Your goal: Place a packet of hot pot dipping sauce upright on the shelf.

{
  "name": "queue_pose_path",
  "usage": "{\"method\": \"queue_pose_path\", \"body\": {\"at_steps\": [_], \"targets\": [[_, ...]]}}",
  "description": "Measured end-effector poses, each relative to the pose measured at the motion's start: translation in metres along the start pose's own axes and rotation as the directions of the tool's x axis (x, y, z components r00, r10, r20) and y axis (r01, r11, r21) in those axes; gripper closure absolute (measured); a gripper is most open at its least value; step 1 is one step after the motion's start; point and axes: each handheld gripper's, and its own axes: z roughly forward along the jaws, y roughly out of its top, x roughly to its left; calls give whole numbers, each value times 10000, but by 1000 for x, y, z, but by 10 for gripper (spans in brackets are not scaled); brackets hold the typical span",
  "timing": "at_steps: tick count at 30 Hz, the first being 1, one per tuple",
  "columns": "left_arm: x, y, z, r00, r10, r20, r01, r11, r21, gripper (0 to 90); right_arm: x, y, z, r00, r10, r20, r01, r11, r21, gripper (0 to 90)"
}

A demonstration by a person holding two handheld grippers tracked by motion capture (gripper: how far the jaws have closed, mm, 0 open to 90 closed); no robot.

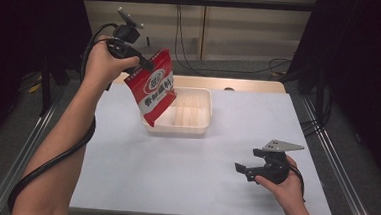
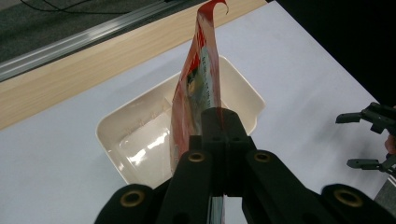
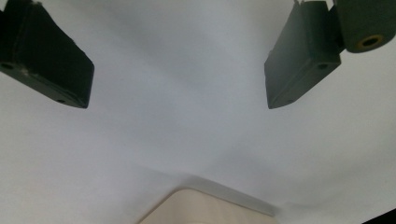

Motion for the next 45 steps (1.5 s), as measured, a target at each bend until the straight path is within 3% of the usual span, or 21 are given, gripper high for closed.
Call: {"method": "queue_pose_path", "body": {"at_steps": [10,12,16,17,24,33,43,44,45], "targets": [[4,1,4,9993,-3,-377,-2,9999,-128,900,1,0,1,10000,-19,-26,20,10000,33,78],[6,2,5,9991,188,-388,-191,9998,-73,900,0,0,1,10000,-5,-15,5,10000,28,78],[7,1,9,9990,5,-448,-18,9996,-296,900,0,0,1,10000,-32,-26,32,10000,37,78],[8,1,9,9986,187,-502,-194,9997,-138,900,0,0,1,10000,-27,-18,27,10000,39,78],[10,-1,14,9982,364,-471,-364,9993,14,900,0,0,0,10000,-1,-30,1,10000,31,78],[13,-7,21,9991,158,-386,-158,9999,12,900,0,0,1,10000,-36,-15,37,10000,58,78],[15,-10,32,9988,264,-410,-255,9995,211,900,0,0,1,10000,-56,-12,56,10000,38,78],[13,-10,33,9992,-43,-405,44,10000,21,900,0,0,0,10000,-55,-28,55,10000,40,78],[15,-10,33,9991,154,-397,-147,9997,189,900,0,0,0,10000,-57,-13,57,10000,40,78]]}}
